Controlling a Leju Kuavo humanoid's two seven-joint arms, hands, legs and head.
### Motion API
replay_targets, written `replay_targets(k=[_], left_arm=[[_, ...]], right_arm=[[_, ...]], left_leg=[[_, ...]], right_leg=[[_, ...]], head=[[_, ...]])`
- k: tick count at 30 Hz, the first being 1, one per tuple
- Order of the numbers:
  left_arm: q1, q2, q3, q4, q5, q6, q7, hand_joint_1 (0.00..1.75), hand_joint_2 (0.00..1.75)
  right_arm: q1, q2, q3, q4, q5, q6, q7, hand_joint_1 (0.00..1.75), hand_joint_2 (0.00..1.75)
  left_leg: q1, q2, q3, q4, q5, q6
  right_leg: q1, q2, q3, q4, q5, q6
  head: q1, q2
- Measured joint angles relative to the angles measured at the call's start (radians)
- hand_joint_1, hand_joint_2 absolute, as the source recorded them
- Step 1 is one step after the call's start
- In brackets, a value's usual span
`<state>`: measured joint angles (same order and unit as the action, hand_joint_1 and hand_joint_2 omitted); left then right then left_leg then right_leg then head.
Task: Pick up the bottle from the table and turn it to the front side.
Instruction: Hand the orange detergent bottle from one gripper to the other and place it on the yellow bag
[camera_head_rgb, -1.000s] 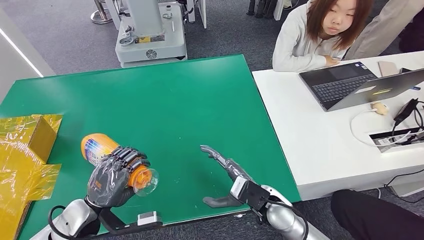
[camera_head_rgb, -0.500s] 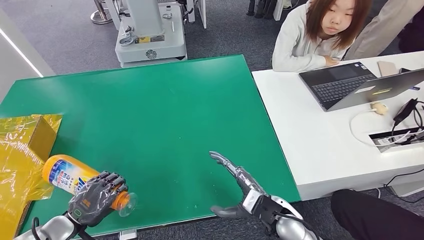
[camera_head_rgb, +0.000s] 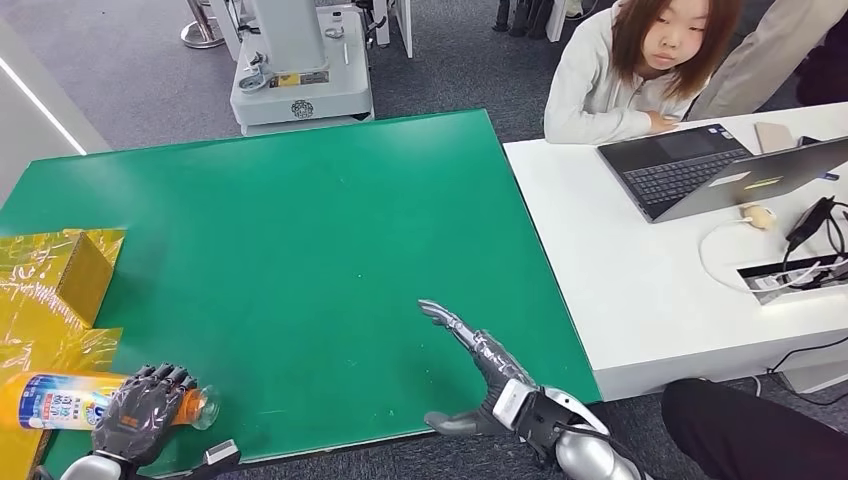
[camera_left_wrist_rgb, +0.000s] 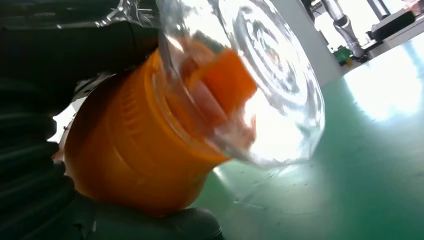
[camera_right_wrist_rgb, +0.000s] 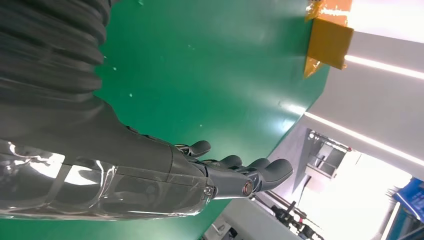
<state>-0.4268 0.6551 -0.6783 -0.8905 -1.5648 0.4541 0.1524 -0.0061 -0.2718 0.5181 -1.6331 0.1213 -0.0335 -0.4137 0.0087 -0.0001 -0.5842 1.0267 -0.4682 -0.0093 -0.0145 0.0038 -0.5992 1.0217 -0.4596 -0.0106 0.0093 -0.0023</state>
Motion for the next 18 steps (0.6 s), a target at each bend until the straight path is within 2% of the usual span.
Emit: replay_targets(k=[6,9,13,17,18], left_arm=[[0.02,-0.044,0.002,0.052,0.0,0.116,0.096,1.75,1.75],[0.024,-0.058,0.002,0.064,0.0,0.139,0.109,1.75,1.75],[0.024,-0.08,-0.002,0.073,-0.001,0.174,0.175,1.2,1.75],[0.017,-0.094,-0.042,0.074,-0.002,0.191,0.272,0.0,1.75],[0.015,-0.095,-0.051,0.074,-0.003,0.192,0.281,0.0,1.75]], right_arm=[[-0.049,-0.006,0.018,0.043,-0.042,-0.017,-0.013,0.0,1.75],[-0.066,-0.008,0.028,0.058,-0.046,-0.019,-0.015,0.0,1.75],[-0.094,-0.008,0.051,0.081,-0.066,-0.02,-0.018,0.0,1.75],[-0.12,-0.008,0.078,0.103,-0.077,-0.022,-0.019,0.0,1.75],[-0.125,-0.008,0.084,0.108,-0.078,-0.022,-0.019,0.0,1.75]], left_leg=[[0.0,0.0,0.0,0.0,0.0,0.0],[0.0,0.0,0.0,0.0,0.0,0.0],[0.0,0.0,0.0,0.0,0.0,0.0],[0.0,0.0,0.0,0.0,0.0,0.0],[0.0,0.0,0.0,0.0,0.0,0.0]], right_leg=[[0.0,0.0,0.0,0.0,0.0,0.0],[0.0,0.0,0.0,0.0,0.0,0.0],[0.0,0.0,0.0,0.0,0.0,0.0],[0.0,0.0,0.0,0.0,0.0,0.0],[0.0,0.0,0.0,0.0,0.0,0.0]], head=[[0.0,0.0],[0.0,0.0],[0.0,0.0],[0.0,0.0],[0.0,0.0]])
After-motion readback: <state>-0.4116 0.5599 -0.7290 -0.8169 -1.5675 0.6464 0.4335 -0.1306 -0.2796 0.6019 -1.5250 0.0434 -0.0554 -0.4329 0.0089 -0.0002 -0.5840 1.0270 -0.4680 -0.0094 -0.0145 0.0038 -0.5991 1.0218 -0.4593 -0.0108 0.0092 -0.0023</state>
